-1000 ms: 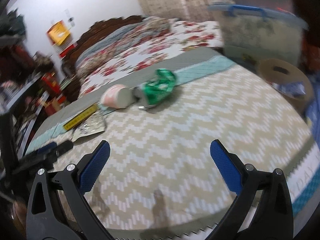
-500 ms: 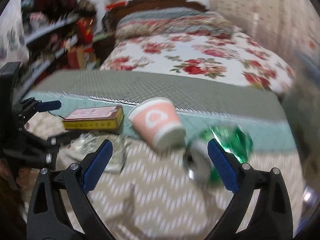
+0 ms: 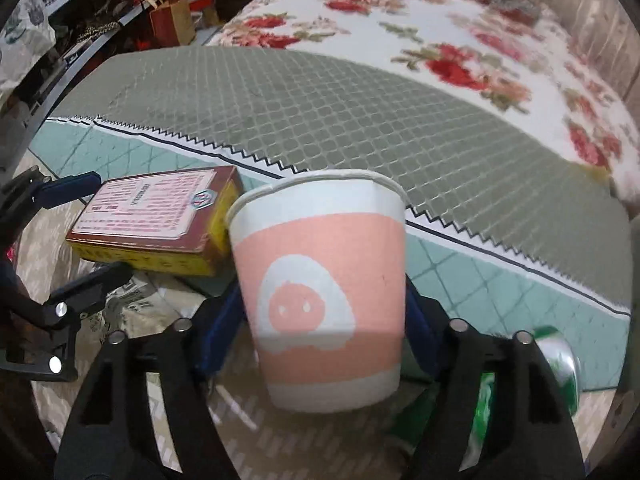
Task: Collect trash
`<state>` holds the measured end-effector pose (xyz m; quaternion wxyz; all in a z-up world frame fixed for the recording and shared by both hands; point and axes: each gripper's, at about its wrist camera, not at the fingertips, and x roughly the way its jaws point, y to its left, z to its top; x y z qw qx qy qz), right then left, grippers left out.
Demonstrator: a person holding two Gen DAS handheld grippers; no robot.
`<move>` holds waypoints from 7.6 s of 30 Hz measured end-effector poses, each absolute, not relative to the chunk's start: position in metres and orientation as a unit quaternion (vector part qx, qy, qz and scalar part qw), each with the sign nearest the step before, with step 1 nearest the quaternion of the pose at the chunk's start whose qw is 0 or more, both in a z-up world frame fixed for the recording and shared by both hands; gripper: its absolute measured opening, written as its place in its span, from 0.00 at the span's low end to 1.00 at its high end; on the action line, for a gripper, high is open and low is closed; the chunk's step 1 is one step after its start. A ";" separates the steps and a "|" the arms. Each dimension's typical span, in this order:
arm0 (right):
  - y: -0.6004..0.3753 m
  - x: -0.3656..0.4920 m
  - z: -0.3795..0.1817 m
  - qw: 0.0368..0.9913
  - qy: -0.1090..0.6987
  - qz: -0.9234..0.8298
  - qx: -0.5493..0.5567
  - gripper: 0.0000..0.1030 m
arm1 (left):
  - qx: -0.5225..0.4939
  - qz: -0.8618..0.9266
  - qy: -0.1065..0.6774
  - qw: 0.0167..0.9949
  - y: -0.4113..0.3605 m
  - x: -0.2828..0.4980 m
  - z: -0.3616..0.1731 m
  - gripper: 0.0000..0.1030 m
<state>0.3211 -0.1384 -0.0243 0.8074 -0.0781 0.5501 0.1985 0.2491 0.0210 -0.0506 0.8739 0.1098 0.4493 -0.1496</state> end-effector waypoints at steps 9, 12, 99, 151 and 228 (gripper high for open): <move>-0.127 0.271 0.000 0.818 0.525 0.229 -0.058 0.64 | 0.087 -0.148 0.440 0.881 0.028 0.197 -0.033 0.48; -0.120 0.245 0.004 0.815 0.520 0.249 -0.058 0.64 | 0.080 -0.149 0.435 0.884 0.034 0.174 -0.030 0.53; -0.158 0.152 -0.005 0.862 0.458 0.207 0.069 0.67 | -0.018 -0.058 0.501 0.863 0.094 0.162 -0.056 0.68; -0.609 0.029 -0.030 0.878 0.297 -0.194 0.320 0.85 | 0.104 -0.438 0.486 0.749 -0.422 0.176 -0.034 0.74; -0.252 0.102 0.012 0.898 0.403 0.103 0.148 0.35 | -0.112 -0.099 0.462 0.874 0.083 0.149 -0.031 0.74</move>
